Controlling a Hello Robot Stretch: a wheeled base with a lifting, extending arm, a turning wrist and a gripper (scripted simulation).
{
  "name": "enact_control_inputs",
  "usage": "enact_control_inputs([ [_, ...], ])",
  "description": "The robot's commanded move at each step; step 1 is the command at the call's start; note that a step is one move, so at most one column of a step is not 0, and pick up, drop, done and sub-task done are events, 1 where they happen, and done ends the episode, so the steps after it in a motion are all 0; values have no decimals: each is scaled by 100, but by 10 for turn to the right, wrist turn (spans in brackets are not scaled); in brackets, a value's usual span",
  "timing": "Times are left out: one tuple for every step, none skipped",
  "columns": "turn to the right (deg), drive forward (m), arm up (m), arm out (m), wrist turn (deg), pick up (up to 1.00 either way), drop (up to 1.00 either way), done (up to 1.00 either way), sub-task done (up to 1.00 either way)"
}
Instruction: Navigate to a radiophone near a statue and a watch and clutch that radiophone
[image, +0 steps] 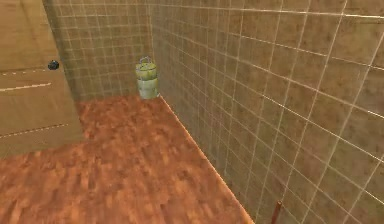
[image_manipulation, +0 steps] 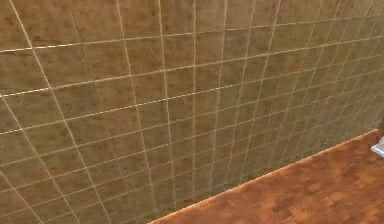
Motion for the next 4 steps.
enact_control_inputs([
  [-90,0,0,0,0,0,0,0,0],
  [0,75,0,0,0,0,0,0,0],
  [-390,0,0,0,0,0,0,0,0],
  [0,5,0,0,0,0,0,0,0],
])
